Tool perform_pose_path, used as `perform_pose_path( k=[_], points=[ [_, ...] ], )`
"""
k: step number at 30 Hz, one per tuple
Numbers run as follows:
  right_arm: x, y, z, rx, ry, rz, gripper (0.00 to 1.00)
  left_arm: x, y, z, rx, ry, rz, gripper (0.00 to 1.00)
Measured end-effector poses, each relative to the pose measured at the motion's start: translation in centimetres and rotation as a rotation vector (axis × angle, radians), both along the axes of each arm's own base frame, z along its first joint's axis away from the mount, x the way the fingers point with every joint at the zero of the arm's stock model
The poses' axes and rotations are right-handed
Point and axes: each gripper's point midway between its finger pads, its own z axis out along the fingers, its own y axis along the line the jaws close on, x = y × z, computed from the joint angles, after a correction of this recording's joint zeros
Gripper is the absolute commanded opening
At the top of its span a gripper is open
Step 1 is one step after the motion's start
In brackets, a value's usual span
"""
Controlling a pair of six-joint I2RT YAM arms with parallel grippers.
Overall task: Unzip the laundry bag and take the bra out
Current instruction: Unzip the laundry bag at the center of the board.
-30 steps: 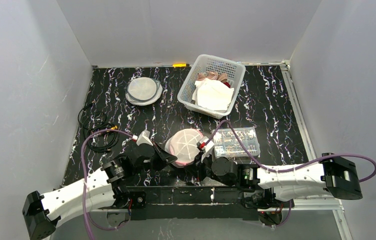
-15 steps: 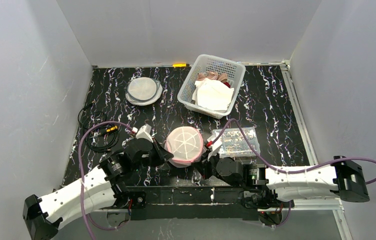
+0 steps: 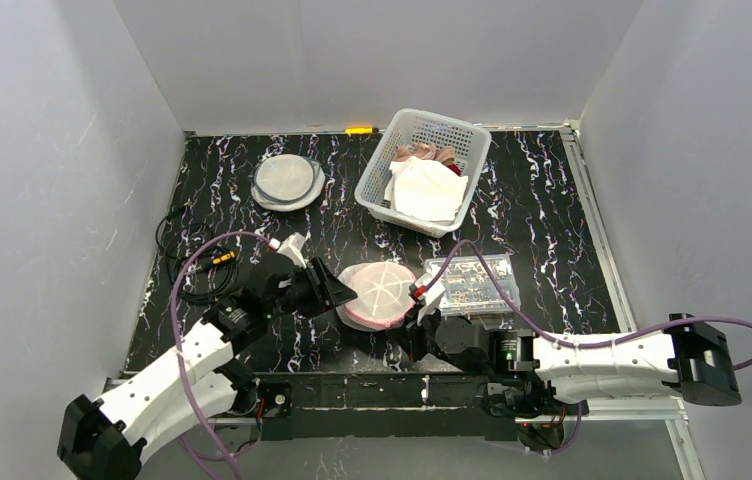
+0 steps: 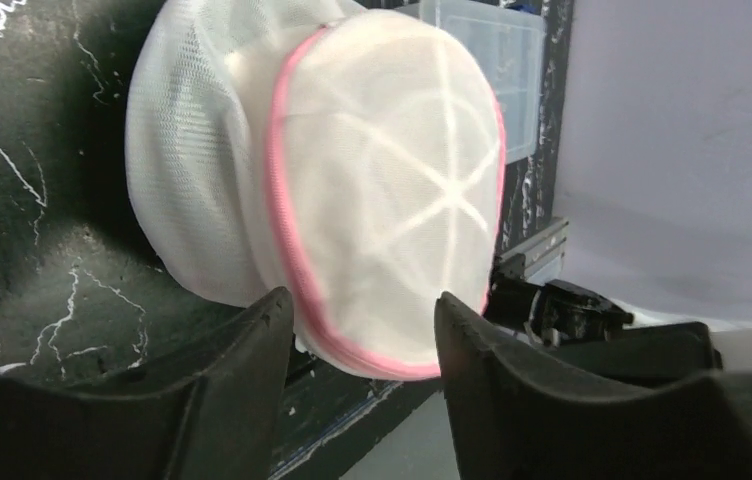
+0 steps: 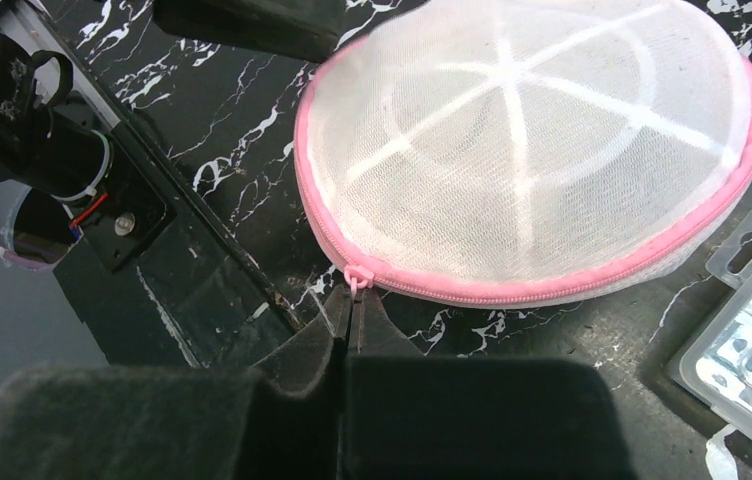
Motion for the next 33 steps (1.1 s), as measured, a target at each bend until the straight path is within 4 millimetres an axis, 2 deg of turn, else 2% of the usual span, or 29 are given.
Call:
perform_pose_path(
  k=[3,7,10,14,17,22,27,33],
  points=[
    [-0.1,0.1,-0.1,0.000,0.004,0.008,0.01,-0.6,0.2,1.3,-0.049,-0.016,0.011,0.66],
    [-0.3,0.5,0.0,0.012,0.008,0.021,0.01,-2.2,0.8,2.9,-0.125,-0.013,0.035,0.67],
    [-0.4,0.7,0.0,0.016,0.008,0.025,0.01,-4.0,0.4,3.2,-0.171,0.014,0.021,0.68],
    [-0.5,1.1,-0.6,0.003,0.013,0.034,0.01,-6.7,-0.8,2.4,-0.175,0.082,-0.006,0.76],
    [-0.7,1.5,-1.1,-0.012,0.019,0.046,0.01,-7.7,-1.9,1.6,-0.144,0.113,-0.005,0.78],
    [-0.9,2.2,-0.5,-0.001,0.020,0.056,0.01,-7.3,-3.3,-0.3,-0.077,0.154,0.063,0.78],
    [-1.0,2.5,0.0,0.016,0.020,0.062,0.01,-5.7,-3.3,-0.2,-0.102,0.154,0.179,0.71],
    [-1.3,2.9,0.0,0.022,0.024,0.078,0.01,-4.2,-2.6,-0.4,-0.109,0.141,0.291,0.45]
  ],
)
